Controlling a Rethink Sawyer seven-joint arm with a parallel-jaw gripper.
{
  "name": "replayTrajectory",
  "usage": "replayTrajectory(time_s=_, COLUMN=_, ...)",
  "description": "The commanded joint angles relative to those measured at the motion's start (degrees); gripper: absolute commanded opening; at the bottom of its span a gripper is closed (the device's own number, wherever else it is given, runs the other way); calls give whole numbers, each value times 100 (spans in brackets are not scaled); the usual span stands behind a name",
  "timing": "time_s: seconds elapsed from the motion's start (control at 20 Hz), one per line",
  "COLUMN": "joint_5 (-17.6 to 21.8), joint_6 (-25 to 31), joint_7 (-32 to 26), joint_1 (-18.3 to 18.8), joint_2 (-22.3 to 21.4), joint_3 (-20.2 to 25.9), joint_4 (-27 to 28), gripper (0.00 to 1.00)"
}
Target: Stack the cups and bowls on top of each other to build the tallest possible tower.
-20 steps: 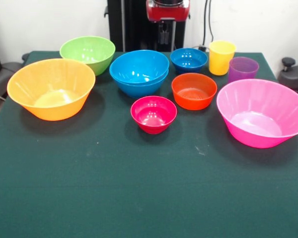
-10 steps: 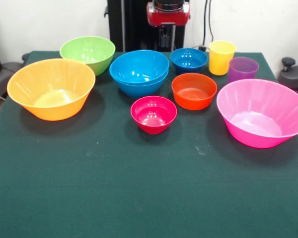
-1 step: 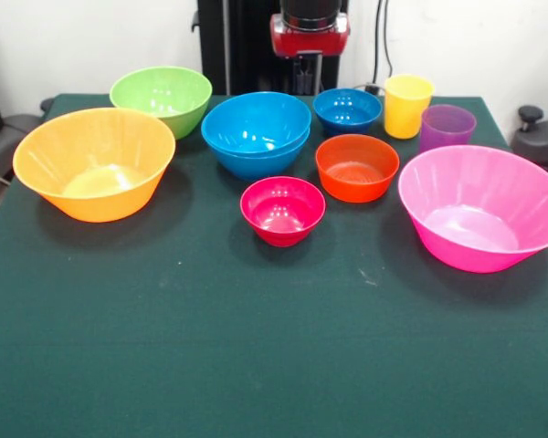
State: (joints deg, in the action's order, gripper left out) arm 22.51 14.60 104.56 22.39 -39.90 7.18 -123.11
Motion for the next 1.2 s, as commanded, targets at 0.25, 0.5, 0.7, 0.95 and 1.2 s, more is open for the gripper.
replayTrajectory(time_s=0.25, joint_5=361, joint_6=-403, joint_7=194, joint_1=69, joint_2=334, joint_3=333, joint_4=651, gripper=0)
replayTrajectory(time_s=0.5, joint_5=371, joint_6=-347, joint_7=154, joint_1=135, joint_2=345, joint_3=415, joint_4=719, gripper=0)
replayTrajectory(time_s=0.7, joint_5=373, joint_6=-272, joint_7=135, joint_1=132, joint_2=340, joint_3=426, joint_4=770, gripper=0)
replayTrajectory(time_s=0.95, joint_5=374, joint_6=-252, joint_7=136, joint_1=128, joint_2=338, joint_3=424, joint_4=772, gripper=0)
replayTrajectory(time_s=1.2, joint_5=383, joint_6=-304, joint_7=190, joint_1=86, joint_2=339, joint_3=378, joint_4=747, gripper=0)
